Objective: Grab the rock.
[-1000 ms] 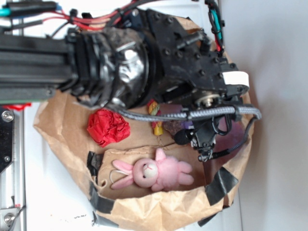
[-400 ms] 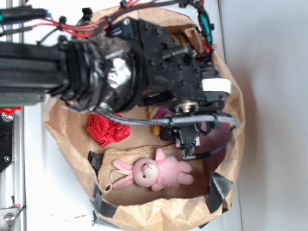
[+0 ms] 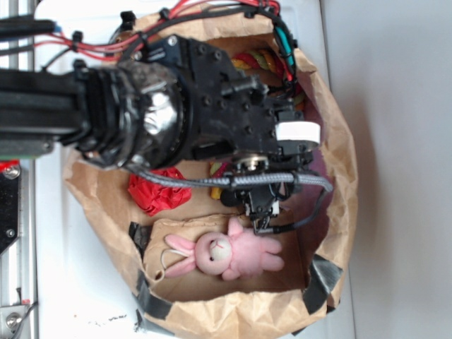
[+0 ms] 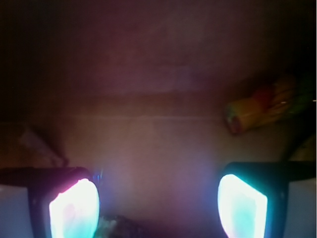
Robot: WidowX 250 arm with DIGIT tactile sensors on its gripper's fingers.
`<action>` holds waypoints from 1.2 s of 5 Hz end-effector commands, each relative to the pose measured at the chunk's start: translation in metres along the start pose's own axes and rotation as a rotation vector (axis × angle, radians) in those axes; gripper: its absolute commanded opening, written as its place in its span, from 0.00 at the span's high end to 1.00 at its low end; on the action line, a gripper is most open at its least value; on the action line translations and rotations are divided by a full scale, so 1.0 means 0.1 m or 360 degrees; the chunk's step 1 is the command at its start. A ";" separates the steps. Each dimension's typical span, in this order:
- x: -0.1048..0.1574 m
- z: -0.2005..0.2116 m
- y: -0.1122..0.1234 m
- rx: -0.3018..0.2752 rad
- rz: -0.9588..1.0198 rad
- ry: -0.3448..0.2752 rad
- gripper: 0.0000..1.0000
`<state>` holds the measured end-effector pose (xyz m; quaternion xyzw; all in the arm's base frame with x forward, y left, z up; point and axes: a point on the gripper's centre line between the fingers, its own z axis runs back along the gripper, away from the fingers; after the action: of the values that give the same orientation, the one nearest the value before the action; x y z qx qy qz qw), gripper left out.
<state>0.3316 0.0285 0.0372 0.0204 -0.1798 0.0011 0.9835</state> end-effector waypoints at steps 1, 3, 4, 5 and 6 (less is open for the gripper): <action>0.13 0.33 0.01 -0.0054 -0.0071 -0.0043 0.00; 0.20 0.54 0.06 -0.0132 -0.0053 0.0028 0.00; 0.19 0.55 0.09 -0.0141 -0.0061 0.0044 0.00; 0.14 0.54 0.08 -0.0138 -0.0087 0.0049 0.00; 0.12 0.53 0.07 -0.0134 -0.0087 0.0025 0.00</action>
<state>0.3172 0.0265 0.0665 -0.0232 -0.1343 -0.0347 0.9901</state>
